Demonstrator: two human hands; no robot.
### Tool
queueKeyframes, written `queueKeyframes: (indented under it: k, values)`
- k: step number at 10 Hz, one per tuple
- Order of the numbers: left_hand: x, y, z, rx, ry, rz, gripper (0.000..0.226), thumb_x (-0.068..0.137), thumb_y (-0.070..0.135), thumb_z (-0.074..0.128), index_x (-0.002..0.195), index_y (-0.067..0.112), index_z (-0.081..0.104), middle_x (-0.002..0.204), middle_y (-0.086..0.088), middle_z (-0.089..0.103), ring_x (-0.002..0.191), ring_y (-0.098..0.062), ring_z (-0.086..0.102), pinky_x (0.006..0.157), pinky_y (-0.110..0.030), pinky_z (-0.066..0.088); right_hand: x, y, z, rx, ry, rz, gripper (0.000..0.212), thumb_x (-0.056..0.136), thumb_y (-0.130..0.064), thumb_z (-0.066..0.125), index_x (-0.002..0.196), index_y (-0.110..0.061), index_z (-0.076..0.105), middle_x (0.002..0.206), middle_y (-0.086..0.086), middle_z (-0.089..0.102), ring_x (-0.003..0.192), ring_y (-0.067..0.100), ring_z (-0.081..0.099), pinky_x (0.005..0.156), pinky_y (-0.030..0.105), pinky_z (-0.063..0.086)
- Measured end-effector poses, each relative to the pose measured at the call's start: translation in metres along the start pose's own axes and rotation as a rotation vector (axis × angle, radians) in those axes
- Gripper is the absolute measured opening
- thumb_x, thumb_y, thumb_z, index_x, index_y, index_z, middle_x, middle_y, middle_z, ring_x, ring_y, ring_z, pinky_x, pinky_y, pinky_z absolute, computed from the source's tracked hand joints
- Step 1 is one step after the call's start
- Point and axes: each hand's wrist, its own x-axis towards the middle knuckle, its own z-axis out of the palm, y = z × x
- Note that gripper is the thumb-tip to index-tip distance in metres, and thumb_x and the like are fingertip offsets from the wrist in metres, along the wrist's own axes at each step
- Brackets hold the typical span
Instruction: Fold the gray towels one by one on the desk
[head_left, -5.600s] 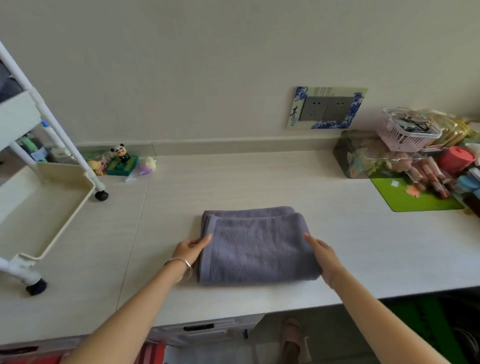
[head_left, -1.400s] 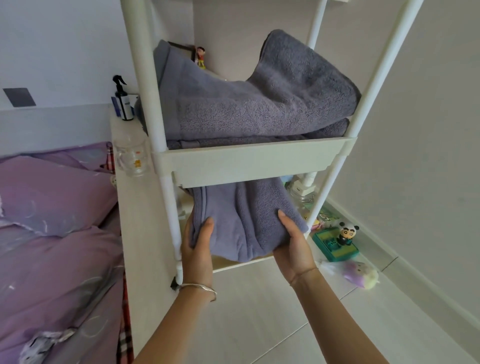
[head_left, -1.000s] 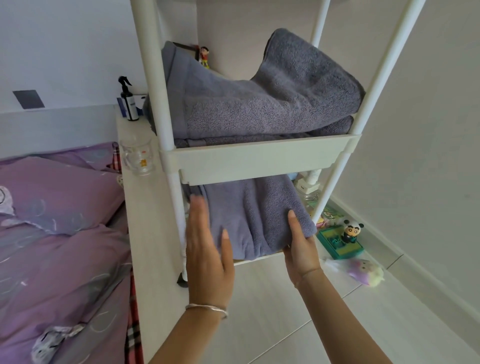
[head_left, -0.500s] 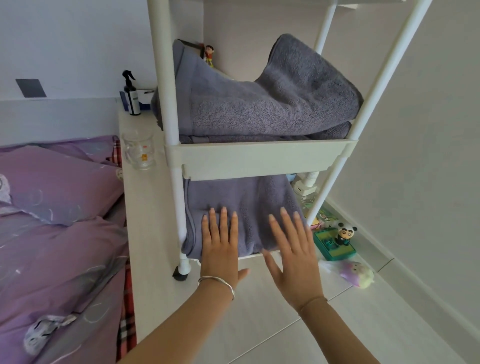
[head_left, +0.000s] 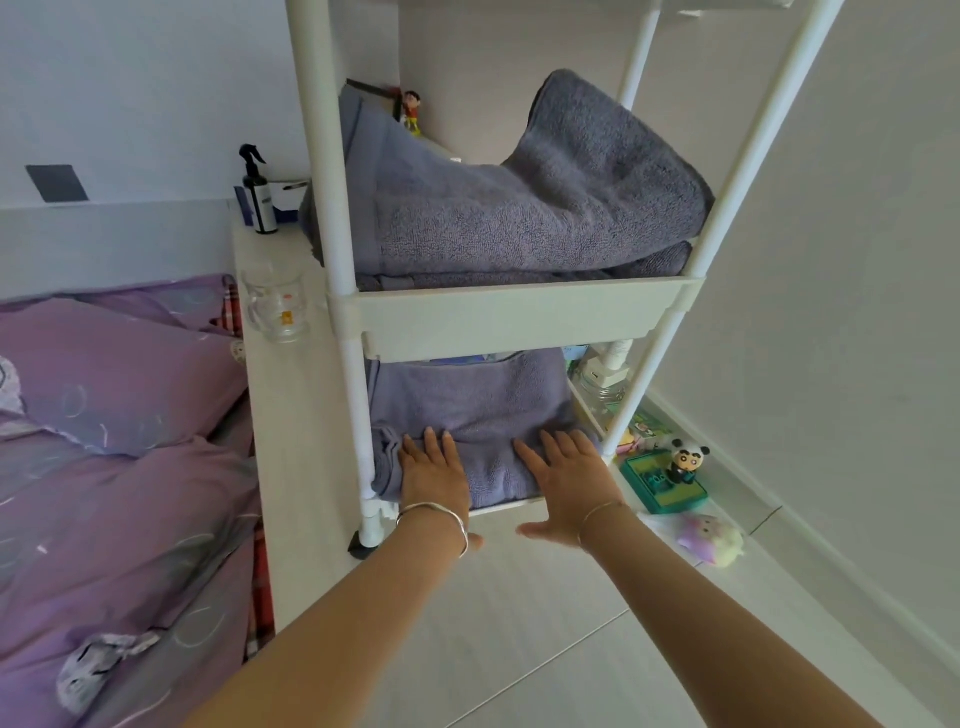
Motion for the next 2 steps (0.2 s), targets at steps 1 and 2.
queueKeyframes:
  k: [1,2]
  values:
    - [-0.005,-0.005,0.004,-0.069,0.122,0.059,0.112,0.081,0.061,0.057,0.147,-0.003,-0.008,0.156,-0.024,-0.001,0.143,-0.041,0.008,0.115,-0.052,0.006,-0.005,0.004,-0.001,0.027,0.085,-0.051,0.096,0.081,-0.063,0.055,0.152,-0.022,0.006,0.158,0.009,0.014,0.146,0.027,0.012,0.118,0.041,-0.002]
    - [-0.016,-0.007,0.005,-0.2,0.254,0.174,0.101,0.086,0.059,0.05,0.149,0.004,-0.008,0.158,-0.016,-0.004,0.146,-0.031,0.002,0.117,-0.047,0.004,-0.023,0.007,-0.002,0.096,0.289,-0.01,0.094,0.058,-0.06,0.078,0.138,-0.022,0.048,0.14,0.004,0.051,0.129,0.027,0.048,0.116,0.042,0.018]
